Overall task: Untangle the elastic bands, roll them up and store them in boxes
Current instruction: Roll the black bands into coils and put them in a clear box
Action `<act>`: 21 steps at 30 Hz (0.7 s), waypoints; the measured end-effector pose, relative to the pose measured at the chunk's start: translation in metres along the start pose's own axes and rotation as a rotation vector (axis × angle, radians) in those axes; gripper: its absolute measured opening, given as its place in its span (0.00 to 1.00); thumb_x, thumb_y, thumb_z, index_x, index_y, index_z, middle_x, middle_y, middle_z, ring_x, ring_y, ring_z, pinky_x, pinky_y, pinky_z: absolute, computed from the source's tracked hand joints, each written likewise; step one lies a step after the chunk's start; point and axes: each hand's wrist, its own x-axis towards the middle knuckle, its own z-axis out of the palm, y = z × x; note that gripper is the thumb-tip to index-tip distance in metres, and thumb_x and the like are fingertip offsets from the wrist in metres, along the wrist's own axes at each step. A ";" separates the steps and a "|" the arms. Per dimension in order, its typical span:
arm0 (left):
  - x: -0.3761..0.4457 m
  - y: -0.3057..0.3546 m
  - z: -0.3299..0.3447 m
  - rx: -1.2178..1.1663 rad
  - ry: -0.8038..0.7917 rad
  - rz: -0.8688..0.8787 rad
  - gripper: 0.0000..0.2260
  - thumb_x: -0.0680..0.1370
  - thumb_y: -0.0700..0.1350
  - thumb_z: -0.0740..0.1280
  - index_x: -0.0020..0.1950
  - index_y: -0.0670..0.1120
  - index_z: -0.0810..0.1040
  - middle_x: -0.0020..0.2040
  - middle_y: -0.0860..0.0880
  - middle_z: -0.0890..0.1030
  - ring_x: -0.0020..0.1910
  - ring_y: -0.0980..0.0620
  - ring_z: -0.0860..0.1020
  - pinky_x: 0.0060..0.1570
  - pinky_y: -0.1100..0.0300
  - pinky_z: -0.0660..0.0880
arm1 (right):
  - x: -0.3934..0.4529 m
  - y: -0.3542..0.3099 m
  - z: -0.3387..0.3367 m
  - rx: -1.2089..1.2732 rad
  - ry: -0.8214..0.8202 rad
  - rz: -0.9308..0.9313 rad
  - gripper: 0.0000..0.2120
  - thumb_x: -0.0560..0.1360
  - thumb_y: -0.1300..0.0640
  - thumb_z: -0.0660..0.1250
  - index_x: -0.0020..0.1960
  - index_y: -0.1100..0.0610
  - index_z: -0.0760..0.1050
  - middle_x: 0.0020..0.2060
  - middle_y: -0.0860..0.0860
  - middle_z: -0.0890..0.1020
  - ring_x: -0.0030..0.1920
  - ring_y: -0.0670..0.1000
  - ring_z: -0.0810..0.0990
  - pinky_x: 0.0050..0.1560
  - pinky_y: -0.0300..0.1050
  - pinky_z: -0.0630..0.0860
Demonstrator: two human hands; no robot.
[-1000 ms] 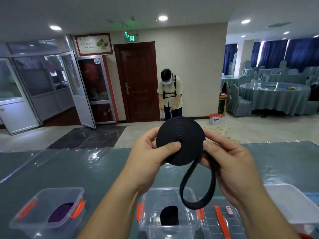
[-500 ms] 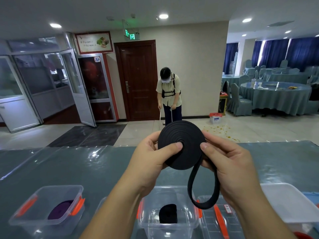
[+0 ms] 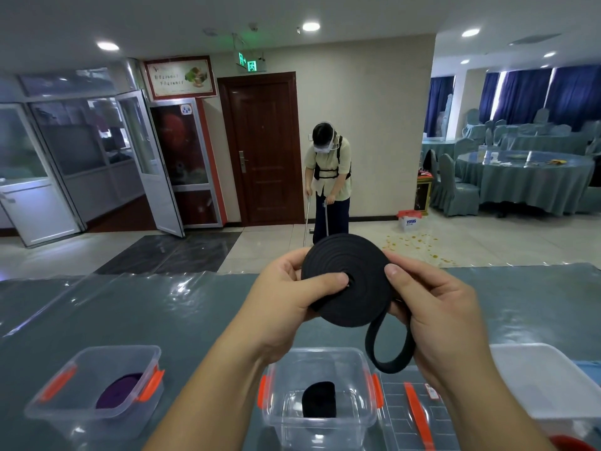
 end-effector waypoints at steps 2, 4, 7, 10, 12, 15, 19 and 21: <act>-0.002 -0.001 0.005 -0.041 0.045 0.031 0.16 0.74 0.34 0.76 0.61 0.41 0.83 0.52 0.42 0.88 0.50 0.46 0.87 0.46 0.56 0.82 | -0.001 -0.001 0.002 0.028 -0.008 -0.003 0.11 0.78 0.65 0.69 0.56 0.56 0.85 0.46 0.52 0.90 0.47 0.50 0.89 0.42 0.39 0.85; -0.004 -0.006 0.009 -0.050 0.081 0.036 0.14 0.76 0.33 0.73 0.61 0.41 0.83 0.51 0.43 0.88 0.48 0.48 0.87 0.44 0.59 0.82 | 0.000 -0.002 0.001 0.021 -0.020 -0.015 0.12 0.78 0.67 0.69 0.56 0.55 0.85 0.46 0.52 0.90 0.47 0.50 0.89 0.42 0.39 0.84; -0.004 -0.008 0.008 0.008 0.076 0.018 0.17 0.74 0.35 0.76 0.62 0.43 0.82 0.53 0.43 0.88 0.51 0.46 0.87 0.46 0.56 0.82 | 0.001 -0.003 -0.004 -0.064 -0.037 -0.046 0.13 0.78 0.67 0.70 0.56 0.53 0.85 0.48 0.51 0.90 0.50 0.51 0.89 0.46 0.40 0.85; -0.001 -0.004 0.005 0.043 0.048 0.018 0.17 0.73 0.37 0.77 0.61 0.42 0.83 0.53 0.41 0.87 0.52 0.43 0.87 0.47 0.53 0.82 | 0.002 -0.004 -0.004 -0.087 -0.046 -0.051 0.12 0.77 0.67 0.70 0.56 0.54 0.85 0.48 0.51 0.90 0.50 0.51 0.89 0.46 0.40 0.85; 0.000 -0.002 0.007 -0.006 0.080 0.039 0.14 0.76 0.34 0.75 0.61 0.40 0.83 0.52 0.41 0.88 0.50 0.44 0.87 0.46 0.55 0.82 | 0.002 -0.004 -0.002 -0.029 -0.032 -0.037 0.12 0.78 0.67 0.70 0.57 0.56 0.85 0.47 0.52 0.90 0.49 0.51 0.89 0.43 0.39 0.84; -0.001 -0.003 0.012 -0.066 0.119 0.051 0.13 0.76 0.33 0.73 0.60 0.40 0.83 0.51 0.42 0.88 0.48 0.47 0.87 0.43 0.57 0.83 | 0.002 -0.002 -0.001 0.012 0.018 -0.032 0.11 0.77 0.66 0.70 0.56 0.57 0.85 0.47 0.52 0.90 0.47 0.50 0.89 0.40 0.37 0.83; 0.000 -0.006 0.009 0.002 0.076 0.015 0.20 0.71 0.41 0.77 0.61 0.40 0.82 0.53 0.42 0.88 0.50 0.45 0.87 0.45 0.57 0.82 | 0.001 0.001 -0.005 0.005 0.042 -0.001 0.11 0.77 0.67 0.71 0.57 0.59 0.85 0.47 0.54 0.90 0.48 0.52 0.89 0.42 0.38 0.83; 0.001 -0.004 0.006 0.028 0.045 -0.018 0.19 0.71 0.42 0.77 0.61 0.40 0.82 0.53 0.41 0.88 0.51 0.44 0.87 0.47 0.55 0.82 | 0.001 0.003 -0.008 -0.012 0.040 0.002 0.11 0.77 0.67 0.71 0.57 0.59 0.86 0.47 0.54 0.90 0.48 0.53 0.89 0.42 0.39 0.84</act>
